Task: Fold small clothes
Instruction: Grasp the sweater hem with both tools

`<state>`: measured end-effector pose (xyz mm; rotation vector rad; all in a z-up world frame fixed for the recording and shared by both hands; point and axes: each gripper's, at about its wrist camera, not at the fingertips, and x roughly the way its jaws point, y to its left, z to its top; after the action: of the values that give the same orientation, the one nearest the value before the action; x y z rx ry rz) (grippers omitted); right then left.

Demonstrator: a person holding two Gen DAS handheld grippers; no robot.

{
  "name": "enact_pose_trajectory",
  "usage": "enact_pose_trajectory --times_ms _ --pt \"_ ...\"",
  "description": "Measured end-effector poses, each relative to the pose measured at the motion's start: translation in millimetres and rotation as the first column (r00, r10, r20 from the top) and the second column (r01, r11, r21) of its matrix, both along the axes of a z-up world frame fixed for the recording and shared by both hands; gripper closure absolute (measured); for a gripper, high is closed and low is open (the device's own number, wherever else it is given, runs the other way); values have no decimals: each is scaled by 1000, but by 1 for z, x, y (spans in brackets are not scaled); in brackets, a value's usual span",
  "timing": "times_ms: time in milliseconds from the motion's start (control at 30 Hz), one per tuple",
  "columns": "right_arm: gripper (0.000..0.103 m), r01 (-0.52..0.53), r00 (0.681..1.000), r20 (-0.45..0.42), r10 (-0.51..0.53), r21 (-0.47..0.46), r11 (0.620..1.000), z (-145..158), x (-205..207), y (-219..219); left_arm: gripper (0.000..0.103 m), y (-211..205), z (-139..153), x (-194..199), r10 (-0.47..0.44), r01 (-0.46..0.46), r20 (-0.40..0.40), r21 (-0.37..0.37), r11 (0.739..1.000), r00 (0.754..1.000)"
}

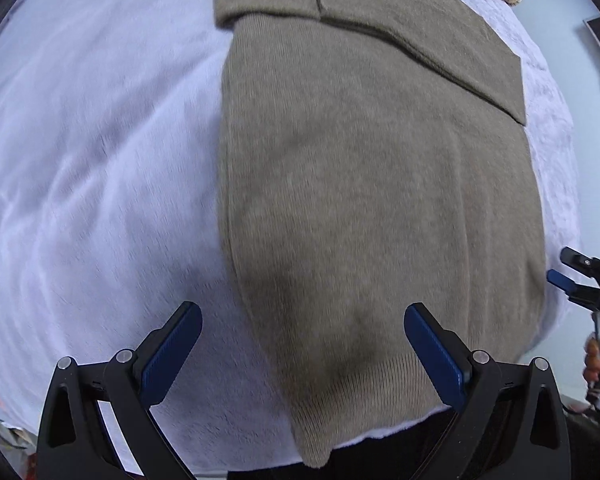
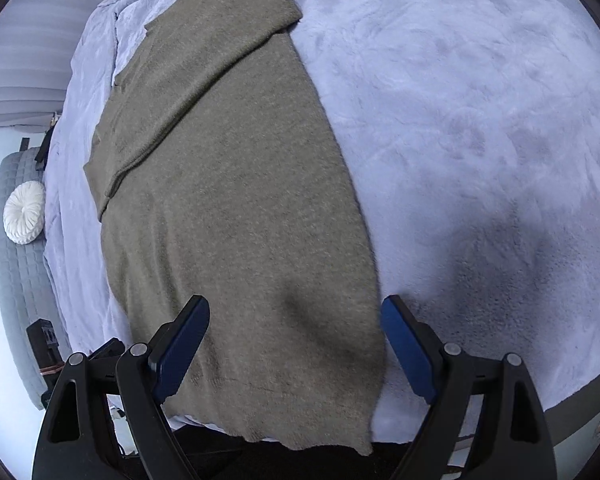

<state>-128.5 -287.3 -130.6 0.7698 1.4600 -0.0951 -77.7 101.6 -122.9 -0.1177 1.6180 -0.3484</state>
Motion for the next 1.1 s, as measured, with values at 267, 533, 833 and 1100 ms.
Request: enact_pose_trajectory --times_ms 267,533,833,1100 --pt "13 -28 996 -82 36 100 995 -22 -41 -8 1 2 -21 -7 -59 38 -134 -149 988 989" --pt "13 -124 991 -16 134 297 947 -29 -44 29 1 -24 -22 -19 -127 90 -186 -199 976 974" --pt "24 -71 995 -41 93 364 929 -40 -47 42 58 -20 -21 -25 -66 43 -198 -118 992 978" --pt "90 -6 998 53 -24 503 864 -29 -36 39 90 9 6 -11 32 -80 -157 -310 947 987"
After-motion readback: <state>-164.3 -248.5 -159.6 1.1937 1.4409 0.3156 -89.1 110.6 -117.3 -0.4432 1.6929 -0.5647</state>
